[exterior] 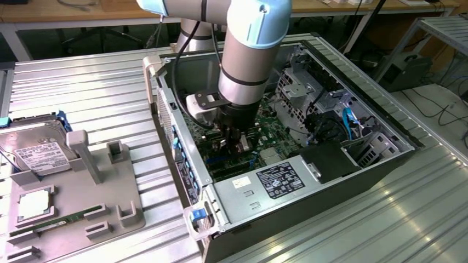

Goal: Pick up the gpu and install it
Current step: 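Insert the gpu into the slot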

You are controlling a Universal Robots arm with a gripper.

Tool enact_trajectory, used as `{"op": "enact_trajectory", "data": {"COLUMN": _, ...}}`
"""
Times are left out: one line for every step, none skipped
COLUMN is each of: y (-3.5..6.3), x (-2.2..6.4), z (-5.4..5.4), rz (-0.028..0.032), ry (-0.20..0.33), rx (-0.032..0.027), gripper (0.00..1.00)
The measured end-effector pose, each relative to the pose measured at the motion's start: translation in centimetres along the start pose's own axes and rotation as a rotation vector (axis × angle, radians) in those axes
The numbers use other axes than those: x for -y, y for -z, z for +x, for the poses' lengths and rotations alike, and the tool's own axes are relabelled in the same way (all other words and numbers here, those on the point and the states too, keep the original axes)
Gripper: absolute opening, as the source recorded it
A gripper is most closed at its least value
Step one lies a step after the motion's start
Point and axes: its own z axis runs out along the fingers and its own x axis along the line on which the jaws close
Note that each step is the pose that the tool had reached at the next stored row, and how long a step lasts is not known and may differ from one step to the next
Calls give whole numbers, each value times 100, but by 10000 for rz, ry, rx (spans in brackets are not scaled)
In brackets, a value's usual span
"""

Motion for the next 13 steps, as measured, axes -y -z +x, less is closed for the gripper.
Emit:
{"op": "enact_trajectory", "data": {"y": 0, "x": 0, "z": 2, "rz": 0, "ry": 0, "rx": -1, "gripper": 29}}
{"op": "enact_trajectory", "data": {"y": 1, "x": 0, "z": 9, "rz": 0, "ry": -1, "rx": -2, "gripper": 29}}
{"op": "enact_trajectory", "data": {"y": 2, "x": 0, "z": 9, "rz": -1, "ry": 0, "rx": -3, "gripper": 29}}
{"op": "enact_trajectory", "data": {"y": 10, "x": 0, "z": 9, "rz": 1, "ry": -1, "rx": -1, "gripper": 29}}
{"op": "enact_trajectory", "data": {"y": 16, "x": 0, "z": 5, "rz": 1, "ry": -1, "rx": -8, "gripper": 29}}
{"op": "enact_trajectory", "data": {"y": 19, "x": 0, "z": 4, "rz": -1, "ry": 0, "rx": -15, "gripper": 29}}
{"op": "enact_trajectory", "data": {"y": 19, "x": 0, "z": 4, "rz": 0, "ry": 0, "rx": -17, "gripper": 29}}
{"op": "enact_trajectory", "data": {"y": 21, "x": 0, "z": 4, "rz": -1, "ry": 0, "rx": -20, "gripper": 29}}
{"op": "enact_trajectory", "data": {"y": 20, "x": 0, "z": 3, "rz": -1, "ry": 0, "rx": -19, "gripper": 29}}
{"op": "enact_trajectory", "data": {"y": 20, "x": 0, "z": 1, "rz": -1, "ry": 0, "rx": -19, "gripper": 29}}
{"op": "enact_trajectory", "data": {"y": 20, "x": 0, "z": 1, "rz": -1, "ry": 0, "rx": -20, "gripper": 29}}
{"op": "enact_trajectory", "data": {"y": 20, "x": 0, "z": 1, "rz": -1, "ry": 0, "rx": -20, "gripper": 29}}
{"op": "enact_trajectory", "data": {"y": 20, "x": 0, "z": 1, "rz": -3, "ry": 0, "rx": -20, "gripper": 29}}
